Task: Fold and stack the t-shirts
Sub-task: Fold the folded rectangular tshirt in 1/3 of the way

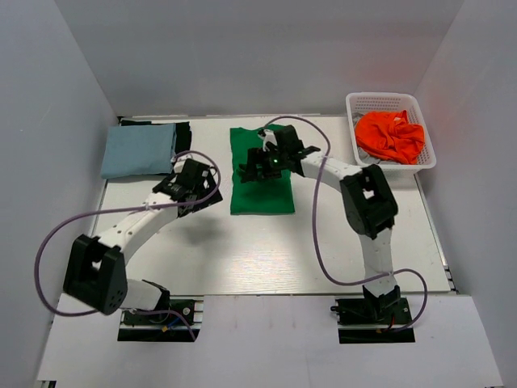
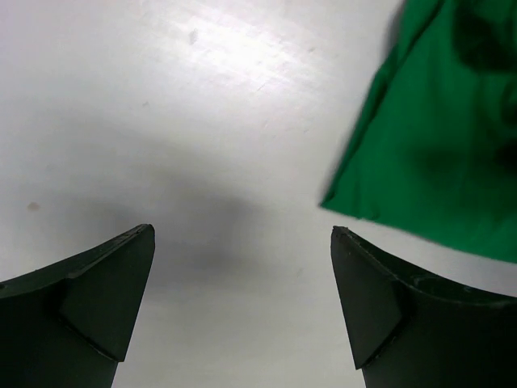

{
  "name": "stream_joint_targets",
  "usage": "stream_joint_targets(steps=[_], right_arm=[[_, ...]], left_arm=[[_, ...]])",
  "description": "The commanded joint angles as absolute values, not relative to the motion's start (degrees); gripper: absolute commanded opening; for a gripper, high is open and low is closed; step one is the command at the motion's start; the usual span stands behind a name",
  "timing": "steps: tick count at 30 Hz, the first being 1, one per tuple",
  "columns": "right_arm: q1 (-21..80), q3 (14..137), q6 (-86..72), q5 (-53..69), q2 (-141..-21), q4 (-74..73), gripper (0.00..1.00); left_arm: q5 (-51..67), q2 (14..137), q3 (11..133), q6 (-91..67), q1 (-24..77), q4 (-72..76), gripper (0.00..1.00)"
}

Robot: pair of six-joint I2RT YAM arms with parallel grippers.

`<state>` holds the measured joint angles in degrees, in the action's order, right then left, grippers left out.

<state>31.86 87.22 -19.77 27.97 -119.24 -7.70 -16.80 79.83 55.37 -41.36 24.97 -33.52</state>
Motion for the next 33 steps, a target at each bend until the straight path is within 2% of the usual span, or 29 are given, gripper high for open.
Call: stream_joint_targets(steps=[1,5,8,11,18,19,24,28,33], right_arm=[[31.82,96.40,-18.90,27.86,-125.05,-7.73,0.90],[31.82,109.49,-19.25,26.37,-134.02,-9.49,0.90],[31.91,123.97,-19.42,25.14,-142.18,-12.55,0.90],[32.08,125.34,-19.69,25.41,-141.34,-13.01,0.90],[32.34,100.75,-16.97,21.63,-122.72,-5.13,0.90],[32.26,91.06,-17.14,20.84,-115.39,-3.71,0.90],[31.38,68.78,-20.04,12.75,-99.35,1.06,0.90],[31.03,56.98,-20.48,9.84,-92.56,-1.74,0.90],[30.15,52.82,-21.27,9.23,-91.49,-2.90,0.90]], left_arm=[[-17.93,73.84,50.37,-43.59,25.14,-37.61,1.00],[-17.41,69.26,46.93,-44.99,25.14,-38.14,1.00],[-17.40,68.47,46.41,-45.00,25.14,-38.14,1.00],[-16.00,68.99,46.41,-44.30,25.14,-36.75,1.00],[-8.71,74.96,47.46,-40.00,25.66,-27.01,1.00],[-7.66,76.01,48.24,-39.47,25.66,-25.76,1.00],[-0.45,83.13,50.36,-36.48,25.66,-19.08,1.00],[0.88,89.10,52.29,-34.63,25.66,-16.62,0.94],[0.88,93.77,53.96,-33.57,25.66,-14.86,0.79]])
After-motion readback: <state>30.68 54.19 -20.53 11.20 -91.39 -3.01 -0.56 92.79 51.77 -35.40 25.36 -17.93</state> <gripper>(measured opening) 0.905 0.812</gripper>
